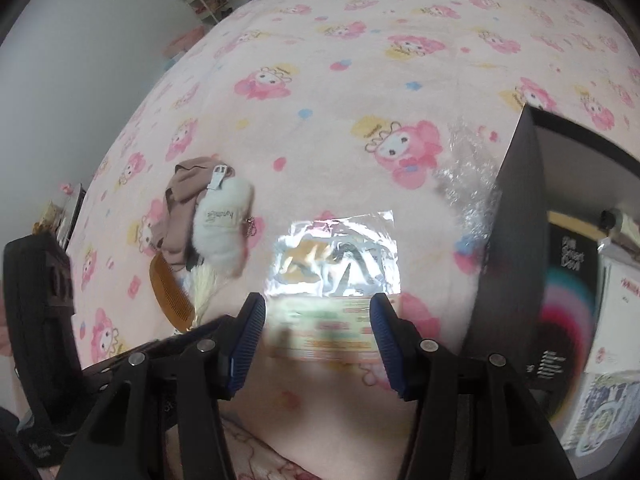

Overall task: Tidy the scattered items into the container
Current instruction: 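Reach the left gripper to the card in plastic and grasp its edge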

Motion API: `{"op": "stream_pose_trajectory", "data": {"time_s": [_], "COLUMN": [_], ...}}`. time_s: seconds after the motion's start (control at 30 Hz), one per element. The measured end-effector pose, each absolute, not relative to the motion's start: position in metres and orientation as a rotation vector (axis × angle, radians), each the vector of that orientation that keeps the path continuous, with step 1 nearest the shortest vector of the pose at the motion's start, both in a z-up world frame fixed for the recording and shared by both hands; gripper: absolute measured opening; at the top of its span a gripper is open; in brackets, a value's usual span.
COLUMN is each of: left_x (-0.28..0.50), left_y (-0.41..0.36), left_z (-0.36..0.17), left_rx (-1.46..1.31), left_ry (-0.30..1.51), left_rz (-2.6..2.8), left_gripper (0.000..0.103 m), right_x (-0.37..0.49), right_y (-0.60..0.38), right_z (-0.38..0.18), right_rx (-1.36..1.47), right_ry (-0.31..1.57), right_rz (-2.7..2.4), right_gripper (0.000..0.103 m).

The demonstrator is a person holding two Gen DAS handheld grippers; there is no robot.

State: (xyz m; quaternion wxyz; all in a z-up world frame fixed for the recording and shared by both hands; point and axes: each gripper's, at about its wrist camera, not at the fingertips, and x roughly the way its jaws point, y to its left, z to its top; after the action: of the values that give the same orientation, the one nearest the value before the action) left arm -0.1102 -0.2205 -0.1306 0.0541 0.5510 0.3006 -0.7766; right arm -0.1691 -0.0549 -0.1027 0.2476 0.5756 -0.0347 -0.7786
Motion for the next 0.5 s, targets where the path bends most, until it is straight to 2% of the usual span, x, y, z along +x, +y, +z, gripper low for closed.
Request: {"op": "stream_pose_trajectory", "data": {"time_s": [0.07, 0.1, 0.2, 0.37, 0.5], "left_x": [-0.117, -0.121, -0.133, -0.145, -0.156], "left_y": [-0.226, -0.228, -0.241, -0.258, -0.254], "left_z": [-0.138, -0.14, -0.15, -0.176, -0.188], "left_rx": [1.679, 1.672, 1.63, 1.663, 1.746], "left_ry": [1.0, 1.03, 1.083, 1.303, 1.314], "left_rz": [-2.34, -2.336, -2.296, -2.206, -2.176], "left_gripper": [0.031, 0.036, 0.04, 0.041, 0.041], "right_x": [-0.174, -0.178, -0.188, -0.198, -0.199], "right_y": [-0.054, -0.053, -0.055, -0.073, -0.086], "right_z": [-0.11, -0.112, -0.123, -0.156, -0.171], "right_rx": [1.594, 1.604, 1.635, 1.76, 1.788], "right_ry": [-0.149, -0.151, -0.094, 0.044, 0.124], "right_rz": [-2.133, -2.167, -2.217, -2.137, -2.13], "right_gripper": [0.052, 0.052, 0.053, 0.053, 0.056]}}
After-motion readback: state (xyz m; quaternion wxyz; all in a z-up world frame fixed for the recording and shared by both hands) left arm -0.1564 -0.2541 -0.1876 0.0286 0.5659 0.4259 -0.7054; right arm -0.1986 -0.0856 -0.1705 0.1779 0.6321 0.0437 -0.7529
